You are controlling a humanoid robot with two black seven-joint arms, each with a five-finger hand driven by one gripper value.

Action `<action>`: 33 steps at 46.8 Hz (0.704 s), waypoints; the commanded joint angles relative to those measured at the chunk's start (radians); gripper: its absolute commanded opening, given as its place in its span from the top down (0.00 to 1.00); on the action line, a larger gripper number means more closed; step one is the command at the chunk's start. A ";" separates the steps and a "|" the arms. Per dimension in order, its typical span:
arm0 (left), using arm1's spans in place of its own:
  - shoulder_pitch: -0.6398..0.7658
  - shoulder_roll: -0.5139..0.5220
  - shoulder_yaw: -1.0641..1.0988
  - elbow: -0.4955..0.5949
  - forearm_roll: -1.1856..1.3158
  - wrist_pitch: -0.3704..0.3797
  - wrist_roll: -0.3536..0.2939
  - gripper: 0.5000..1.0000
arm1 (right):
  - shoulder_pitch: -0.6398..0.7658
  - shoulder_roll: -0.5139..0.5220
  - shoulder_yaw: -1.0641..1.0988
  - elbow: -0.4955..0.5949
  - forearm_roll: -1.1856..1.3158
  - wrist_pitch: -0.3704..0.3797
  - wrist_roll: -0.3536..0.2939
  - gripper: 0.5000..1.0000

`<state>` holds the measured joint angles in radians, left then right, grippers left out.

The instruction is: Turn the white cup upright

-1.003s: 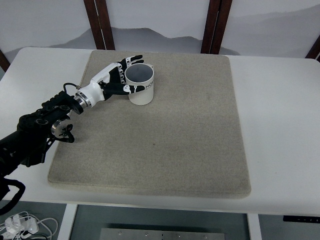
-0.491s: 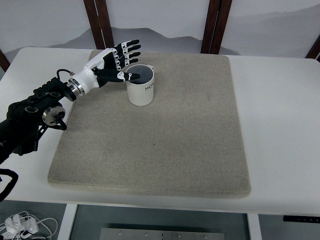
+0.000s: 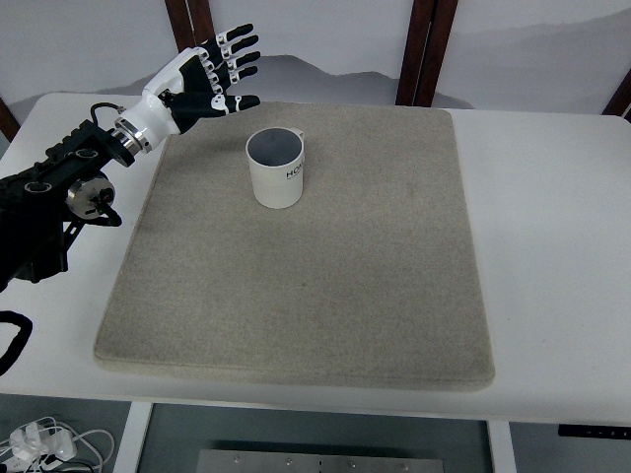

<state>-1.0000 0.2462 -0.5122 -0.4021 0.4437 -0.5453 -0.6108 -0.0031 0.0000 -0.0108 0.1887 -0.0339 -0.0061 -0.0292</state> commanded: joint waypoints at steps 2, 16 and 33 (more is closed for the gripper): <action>-0.032 0.016 0.000 0.006 -0.057 0.005 0.000 0.00 | 0.000 0.000 0.000 0.000 0.000 0.000 0.000 0.10; -0.061 0.002 0.000 0.129 -0.172 0.001 0.000 0.00 | 0.000 0.000 0.000 0.000 0.000 0.000 0.000 0.10; -0.061 -0.001 0.000 0.158 -0.589 0.041 0.215 0.00 | 0.000 0.000 0.000 0.000 0.000 0.000 0.000 0.10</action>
<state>-1.0619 0.2469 -0.5126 -0.2580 -0.0739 -0.5226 -0.4729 -0.0031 0.0000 -0.0100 0.1887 -0.0336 -0.0061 -0.0293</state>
